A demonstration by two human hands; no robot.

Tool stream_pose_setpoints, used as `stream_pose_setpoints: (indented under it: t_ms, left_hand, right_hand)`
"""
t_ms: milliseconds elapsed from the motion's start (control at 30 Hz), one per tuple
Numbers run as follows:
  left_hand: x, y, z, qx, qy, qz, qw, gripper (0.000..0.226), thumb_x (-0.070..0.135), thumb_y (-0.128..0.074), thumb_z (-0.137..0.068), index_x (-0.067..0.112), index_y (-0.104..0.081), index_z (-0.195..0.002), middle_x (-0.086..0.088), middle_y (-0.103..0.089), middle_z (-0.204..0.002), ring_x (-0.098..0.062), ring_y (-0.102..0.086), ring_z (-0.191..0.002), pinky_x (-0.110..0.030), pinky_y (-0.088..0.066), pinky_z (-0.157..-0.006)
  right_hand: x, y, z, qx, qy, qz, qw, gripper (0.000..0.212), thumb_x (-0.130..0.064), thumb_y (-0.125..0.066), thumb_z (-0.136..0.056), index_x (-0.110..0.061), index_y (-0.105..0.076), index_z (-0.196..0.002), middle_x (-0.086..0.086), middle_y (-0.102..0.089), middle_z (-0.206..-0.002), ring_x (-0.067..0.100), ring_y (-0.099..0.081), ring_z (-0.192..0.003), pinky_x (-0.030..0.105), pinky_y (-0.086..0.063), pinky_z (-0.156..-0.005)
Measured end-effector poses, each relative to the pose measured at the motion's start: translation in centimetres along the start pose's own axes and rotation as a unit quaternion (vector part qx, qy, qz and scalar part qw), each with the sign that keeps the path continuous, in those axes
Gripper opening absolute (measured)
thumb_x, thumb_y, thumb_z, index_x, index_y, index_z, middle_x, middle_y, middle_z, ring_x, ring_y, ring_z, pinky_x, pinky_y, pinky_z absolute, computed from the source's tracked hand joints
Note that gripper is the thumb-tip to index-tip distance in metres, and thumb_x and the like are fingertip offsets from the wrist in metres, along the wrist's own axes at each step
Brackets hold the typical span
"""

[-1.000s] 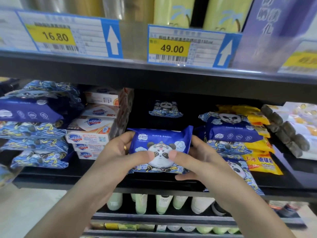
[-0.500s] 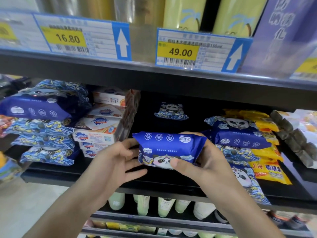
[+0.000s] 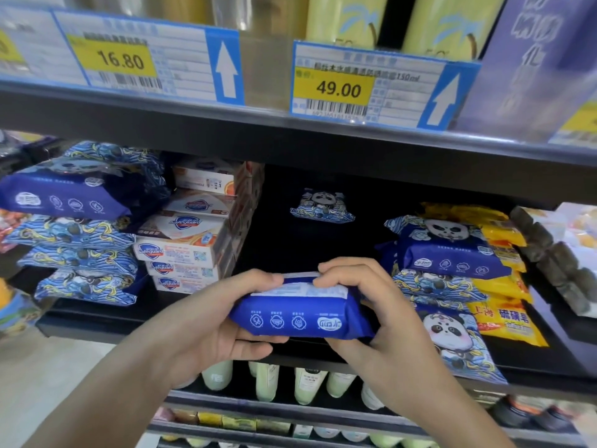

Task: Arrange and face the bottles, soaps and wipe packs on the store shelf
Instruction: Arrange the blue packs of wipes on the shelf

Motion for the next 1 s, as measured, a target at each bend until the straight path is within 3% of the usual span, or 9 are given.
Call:
stream_pose_setpoints:
  t_ms: [133,267,400,567,667,733,867,933,1000]
  left_hand:
    - [-0.2,0.8,-0.4,0.014,0.001,-0.035,0.999,0.048,0.024,-0.087,-0.061,0.014,-0.080,-0.107,-0.011,-0.077,-0.090,-0.018,-0.071,-0.065,-0.030,-0.059,-0.055]
    - [0.1,0.9,-0.1,0.029,-0.044,-0.061,0.997,0.059,0.031,-0.077,-0.062,0.032,-0.070,-0.121,-0.005,-0.079,-0.110,-0.018,-0.076,-0.087,-0.033,-0.061,-0.065]
    - [0.3,0.8,0.5,0.051,-0.109,-0.081,0.989,0.070,0.020,-0.088,-0.067,0.038,-0.061,-0.129,0.000,-0.079,-0.110,-0.019,-0.077,-0.098,-0.038,-0.060,-0.080]
    - [0.0,1.1,0.5,0.054,-0.139,-0.069,0.986,0.065,0.025,-0.075,-0.072,0.025,-0.058,-0.134,-0.003,-0.077,-0.116,-0.022,-0.075,-0.106,-0.041,-0.054,-0.096]
    - [-0.1,1.3,0.5,0.058,-0.155,-0.079,0.983,0.058,0.025,-0.074,-0.073,0.025,-0.062,-0.130,-0.003,-0.077,-0.117,-0.024,-0.074,-0.107,-0.047,-0.050,-0.104]
    - [-0.1,1.4,0.5,0.068,-0.166,-0.085,0.980,0.055,0.026,-0.074,-0.073,0.025,-0.065,-0.127,-0.002,-0.078,-0.116,-0.023,-0.074,-0.106,-0.048,-0.048,-0.107]
    - [-0.1,1.8,0.5,0.073,-0.187,-0.080,0.976,0.053,0.024,-0.074,-0.073,0.024,-0.066,-0.125,-0.002,-0.078,-0.115,-0.024,-0.074,-0.106,-0.052,-0.047,-0.109]
    - [-0.2,1.9,0.4,0.072,-0.201,-0.075,0.974,0.053,0.021,-0.074,-0.073,0.022,-0.065,-0.126,-0.003,-0.077,-0.116,-0.025,-0.074,-0.108,-0.054,-0.046,-0.109]
    - [-0.4,1.9,0.3,0.068,-0.215,-0.068,0.972,0.054,0.017,-0.073,-0.073,0.020,-0.063,-0.127,-0.004,-0.077,-0.118,-0.027,-0.072,-0.111,-0.054,-0.046,-0.109]
  right_hand:
    - [0.4,0.0,0.3,-0.021,-0.017,0.032,0.999,0.072,0.017,-0.076,-0.074,-0.030,-0.061,-0.125,-0.014,-0.050,-0.136,0.016,-0.049,-0.134,0.018,-0.043,-0.098]
    - [1.0,0.2,0.4,-0.009,-0.044,0.050,0.998,0.085,0.010,-0.077,-0.082,-0.040,-0.048,-0.143,-0.017,-0.041,-0.144,0.008,-0.043,-0.140,0.021,-0.043,-0.107]
    - [0.9,1.1,-0.1,0.009,-0.077,0.096,0.992,0.084,0.014,-0.057,-0.094,-0.052,-0.041,-0.144,-0.031,-0.040,-0.140,-0.003,-0.043,-0.137,0.014,-0.040,-0.109]
    - [0.9,1.4,-0.8,0.080,-0.177,-0.055,0.979,0.048,-0.008,-0.058,-0.101,-0.048,-0.056,-0.129,-0.021,-0.064,-0.120,0.007,-0.065,-0.114,0.030,-0.057,-0.094]
    - [0.2,1.1,-1.2,0.098,-0.244,-0.165,0.950,0.026,-0.023,-0.055,-0.102,-0.035,-0.065,-0.122,-0.005,-0.073,-0.111,0.019,-0.072,-0.100,0.030,-0.062,-0.080]
    - [-0.6,1.0,-1.4,0.083,-0.285,-0.197,0.934,0.022,-0.030,-0.050,-0.103,-0.030,-0.067,-0.118,-0.002,-0.076,-0.107,0.023,-0.074,-0.090,0.030,-0.062,-0.071]
    - [-0.8,1.1,-1.6,0.056,-0.381,-0.191,0.903,0.046,-0.062,-0.050,-0.090,-0.030,-0.071,-0.114,-0.002,-0.078,-0.103,0.023,-0.071,-0.077,0.038,-0.057,-0.060]
    - [-0.7,1.0,-1.7,0.029,-0.424,-0.212,0.880,0.069,-0.079,-0.050,-0.070,-0.030,-0.071,-0.115,-0.001,-0.078,-0.102,0.028,-0.073,-0.077,0.036,-0.054,-0.054]
    - [-1.0,0.9,-1.8,-0.005,-0.454,-0.237,0.859,0.077,-0.085,-0.047,-0.067,-0.030,-0.070,-0.116,0.000,-0.079,-0.103,0.030,-0.072,-0.076,0.033,-0.052,-0.050]
Point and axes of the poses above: each hand's wrist, its own z-axis away from the middle knuckle, its own y-axis out of the back of the hand, x = y × z, the point moved 1 cm from there along -z, towards the middle knuckle
